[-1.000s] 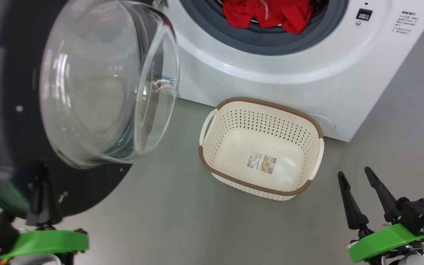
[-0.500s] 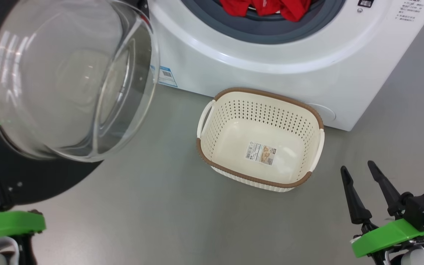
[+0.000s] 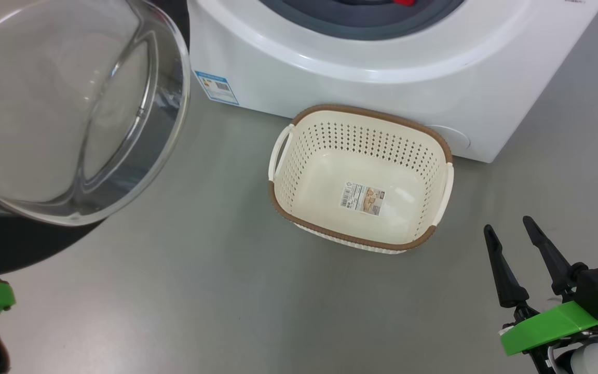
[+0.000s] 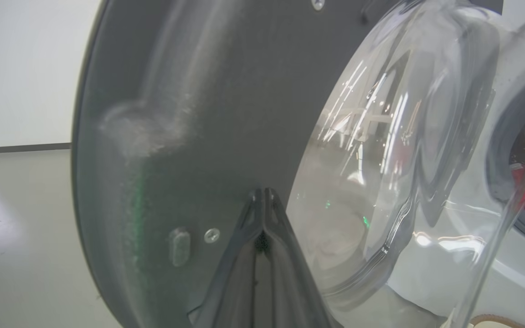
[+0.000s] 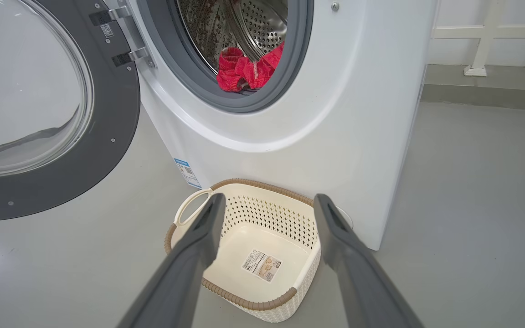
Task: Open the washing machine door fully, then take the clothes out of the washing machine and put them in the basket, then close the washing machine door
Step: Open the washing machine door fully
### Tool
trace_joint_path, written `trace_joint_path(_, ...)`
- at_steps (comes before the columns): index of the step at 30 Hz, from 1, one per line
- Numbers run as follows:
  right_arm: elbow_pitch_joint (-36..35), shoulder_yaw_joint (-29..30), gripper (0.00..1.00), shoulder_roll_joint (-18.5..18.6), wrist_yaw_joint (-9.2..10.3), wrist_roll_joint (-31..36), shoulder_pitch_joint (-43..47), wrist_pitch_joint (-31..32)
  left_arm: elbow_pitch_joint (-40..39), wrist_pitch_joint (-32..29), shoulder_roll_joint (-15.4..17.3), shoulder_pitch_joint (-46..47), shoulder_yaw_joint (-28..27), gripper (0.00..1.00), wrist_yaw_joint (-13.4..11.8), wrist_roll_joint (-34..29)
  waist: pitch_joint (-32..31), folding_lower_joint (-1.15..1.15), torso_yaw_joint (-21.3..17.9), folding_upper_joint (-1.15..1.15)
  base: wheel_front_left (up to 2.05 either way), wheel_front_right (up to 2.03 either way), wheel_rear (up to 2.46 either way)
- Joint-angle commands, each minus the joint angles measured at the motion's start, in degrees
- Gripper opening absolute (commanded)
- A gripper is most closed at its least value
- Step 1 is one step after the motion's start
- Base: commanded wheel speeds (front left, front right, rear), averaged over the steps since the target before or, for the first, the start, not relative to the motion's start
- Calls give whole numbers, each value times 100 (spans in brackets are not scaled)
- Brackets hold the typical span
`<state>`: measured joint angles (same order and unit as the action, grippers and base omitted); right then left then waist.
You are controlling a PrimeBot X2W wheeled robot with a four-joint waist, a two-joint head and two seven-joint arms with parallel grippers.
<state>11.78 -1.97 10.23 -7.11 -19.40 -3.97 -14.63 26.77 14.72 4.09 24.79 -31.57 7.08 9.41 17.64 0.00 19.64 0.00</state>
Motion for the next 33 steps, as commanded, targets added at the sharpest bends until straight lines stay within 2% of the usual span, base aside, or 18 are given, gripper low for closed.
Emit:
trace_joint_path(1,-168,-110,100,66,-37,77,-152,-37,-73,28,371,168,-279,0,-9,-92,73,0,-30,0,0,0,0)
trace_joint_path(15,-175,-66,100,57,-37,122,-214,-37,436,28,595,504,-604,0,33,-319,132,0,-112,0,0,0,0)
trace_joint_path(28,-95,-154,100,-42,-37,76,-159,-37,153,28,366,-119,8,0,39,-5,-265,0,-170,0,0,0,0)
trace_joint_path(33,-67,-165,100,-84,-37,47,-113,-37,-154,28,231,-475,273,29,40,45,-457,0,-196,0,0,0,0)
